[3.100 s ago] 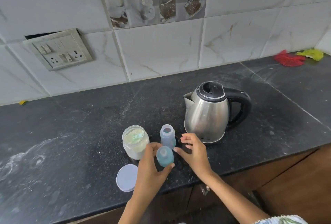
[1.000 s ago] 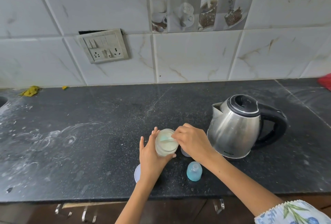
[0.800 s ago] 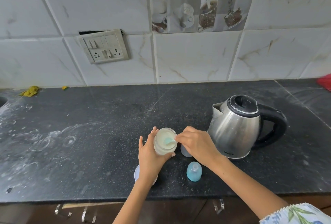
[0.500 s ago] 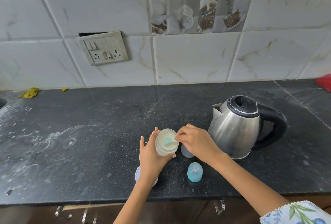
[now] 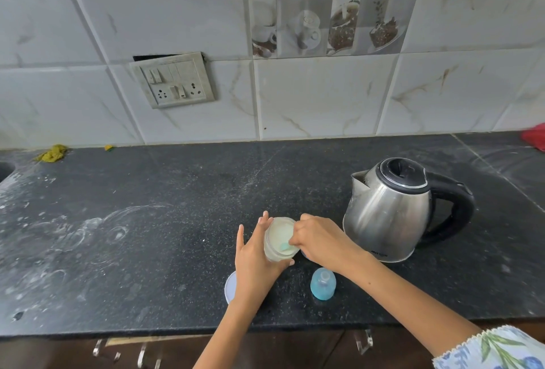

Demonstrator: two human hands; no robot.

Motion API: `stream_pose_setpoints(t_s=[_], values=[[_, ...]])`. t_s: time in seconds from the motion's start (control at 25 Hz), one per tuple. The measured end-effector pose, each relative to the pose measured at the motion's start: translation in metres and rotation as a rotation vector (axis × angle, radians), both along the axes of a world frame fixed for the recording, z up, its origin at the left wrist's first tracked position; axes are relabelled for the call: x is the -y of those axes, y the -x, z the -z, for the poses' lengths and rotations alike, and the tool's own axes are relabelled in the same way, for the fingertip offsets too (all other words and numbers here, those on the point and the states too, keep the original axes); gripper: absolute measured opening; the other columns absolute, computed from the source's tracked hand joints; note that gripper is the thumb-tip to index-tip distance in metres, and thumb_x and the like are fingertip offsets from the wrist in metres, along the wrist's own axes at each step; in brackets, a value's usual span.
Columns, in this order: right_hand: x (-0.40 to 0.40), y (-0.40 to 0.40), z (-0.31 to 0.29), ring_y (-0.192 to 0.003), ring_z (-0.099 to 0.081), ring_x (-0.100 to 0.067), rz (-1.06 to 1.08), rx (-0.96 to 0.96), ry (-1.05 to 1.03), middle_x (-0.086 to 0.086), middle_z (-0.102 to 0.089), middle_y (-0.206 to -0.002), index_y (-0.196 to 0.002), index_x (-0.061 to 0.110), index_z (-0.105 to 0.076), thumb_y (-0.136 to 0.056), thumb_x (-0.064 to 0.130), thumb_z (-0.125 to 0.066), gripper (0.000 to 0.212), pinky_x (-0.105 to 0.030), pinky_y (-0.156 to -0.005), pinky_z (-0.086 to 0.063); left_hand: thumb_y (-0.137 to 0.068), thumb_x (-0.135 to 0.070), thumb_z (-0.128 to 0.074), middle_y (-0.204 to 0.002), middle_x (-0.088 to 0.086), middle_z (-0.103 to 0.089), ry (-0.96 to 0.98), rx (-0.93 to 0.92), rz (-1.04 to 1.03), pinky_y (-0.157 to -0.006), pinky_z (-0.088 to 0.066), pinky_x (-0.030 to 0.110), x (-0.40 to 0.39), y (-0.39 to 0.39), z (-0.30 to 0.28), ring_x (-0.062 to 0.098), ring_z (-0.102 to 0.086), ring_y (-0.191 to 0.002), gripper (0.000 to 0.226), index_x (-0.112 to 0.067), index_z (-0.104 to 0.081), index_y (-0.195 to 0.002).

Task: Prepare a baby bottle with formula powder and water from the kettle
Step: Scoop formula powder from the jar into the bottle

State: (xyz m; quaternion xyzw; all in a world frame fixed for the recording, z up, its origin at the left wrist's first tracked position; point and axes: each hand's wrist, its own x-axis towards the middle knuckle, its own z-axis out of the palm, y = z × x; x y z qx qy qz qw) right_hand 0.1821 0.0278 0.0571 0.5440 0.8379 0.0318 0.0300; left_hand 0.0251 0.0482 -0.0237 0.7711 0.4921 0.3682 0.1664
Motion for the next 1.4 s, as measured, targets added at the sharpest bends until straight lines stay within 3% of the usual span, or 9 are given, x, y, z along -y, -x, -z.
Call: stream_pose_setpoints(t_s=[0.16,0.28,0.4,0.56,0.8,1.0,1.2,1.28,1.4], values=[[0.005,0.002,0.001,-0.073,-0.047,-0.013,0.086,-0.238,0.114,-0.005,-0.07,-0.084,-0.088,0.014,-0.076,-0.089,0.01,-0.057,0.02,-0.02,-0.061,-0.033,-0.051,-0.035,-0.089,-0.144,-0.005,-0.046,-0.005,0.004,0.016,-0.118,-0.007,0.037,0.001,-0.001,0.002,0.007,-0.052,-0.124,0.089,-0.02,-0.049,-0.129],[0.009,0.003,-0.005,-0.071,-0.055,-0.003,0.211,-0.544,0.166,0.004,-0.075,-0.089,-0.096,0.021,-0.079,-0.087,0.017,-0.064,0.018,-0.015,-0.079,-0.041,-0.052,-0.035,-0.089,-0.143,-0.007,-0.046,-0.005,0.01,0.011,-0.118,-0.008,0.037,0.0,-0.001,0.003,0.007,-0.053,-0.123,0.088,-0.019,-0.049,-0.128],[0.009,-0.003,-0.01,-0.059,-0.06,0.002,0.402,-0.845,0.19,0.011,-0.071,-0.071,-0.092,0.021,-0.08,-0.081,0.018,-0.074,0.013,-0.007,-0.067,-0.045,-0.051,-0.035,-0.089,-0.141,-0.015,-0.041,-0.004,-0.004,-0.005,-0.118,-0.01,0.041,-0.002,0.001,0.0,0.006,-0.051,-0.124,0.091,-0.018,-0.048,-0.131],[0.008,-0.015,-0.007,-0.063,-0.069,-0.013,0.63,-1.223,0.203,-0.004,-0.075,-0.07,-0.081,0.019,-0.081,-0.076,0.014,-0.08,0.007,-0.03,-0.074,-0.061,-0.05,-0.038,-0.089,-0.142,-0.006,-0.048,0.023,0.005,-0.02,-0.119,-0.009,0.04,-0.002,0.003,-0.001,0.007,-0.053,-0.122,0.092,-0.02,-0.048,-0.131],[0.018,-0.017,0.007,-0.06,-0.063,0.005,0.517,-1.009,0.026,0.019,-0.067,-0.063,-0.088,0.02,-0.08,-0.077,0.015,-0.08,0.012,-0.013,-0.065,-0.051,-0.052,-0.037,-0.089,-0.144,-0.005,-0.046,0.079,0.018,-0.042,-0.117,0.0,0.031,-0.003,0.002,-0.007,0.009,-0.05,-0.126,0.094,-0.019,-0.047,-0.134],[0.011,-0.016,0.012,-0.07,-0.072,-0.015,0.772,-1.349,0.123,-0.006,-0.075,-0.073,-0.085,0.013,-0.08,-0.078,0.008,-0.078,0.009,-0.028,-0.072,-0.061,-0.054,-0.035,-0.089,-0.145,-0.004,-0.044,0.115,0.035,-0.051,-0.117,-0.002,0.031,-0.006,0.003,-0.013,0.013,-0.047,-0.129,0.092,-0.02,-0.046,-0.133],[0.001,-0.009,0.01,-0.074,-0.072,-0.019,0.887,-1.755,0.302,-0.018,-0.075,-0.082,-0.089,0.0,-0.077,-0.08,-0.002,-0.073,0.01,-0.028,-0.071,-0.061,-0.053,-0.033,-0.09,-0.142,-0.003,-0.049,0.352,0.172,-0.033,-0.103,-0.041,0.04,-0.022,0.011,-0.017,0.019,-0.048,-0.126,0.102,-0.023,-0.037,-0.14],[-0.002,-0.004,0.007,-0.074,-0.072,-0.019,0.906,-1.796,0.305,-0.018,-0.075,-0.083,-0.089,-0.001,-0.076,-0.081,-0.002,-0.072,0.01,-0.028,-0.072,-0.061,-0.054,-0.03,-0.091,-0.14,0.0,-0.05,0.411,0.208,-0.021,-0.103,-0.041,0.036,-0.027,0.017,-0.016,0.02,-0.047,-0.127,0.106,-0.021,-0.034,-0.143],[-0.001,-0.002,0.005,-0.073,-0.072,-0.019,0.938,-1.845,0.302,-0.018,-0.075,-0.083,-0.09,-0.002,-0.076,-0.08,-0.003,-0.072,0.011,-0.027,-0.071,-0.061,-0.056,-0.03,-0.09,-0.154,0.002,-0.03,0.398,0.164,-0.037,-0.113,-0.028,0.037,-0.023,0.019,-0.019,0.018,-0.031,-0.139,0.11,-0.016,-0.028,-0.146]])
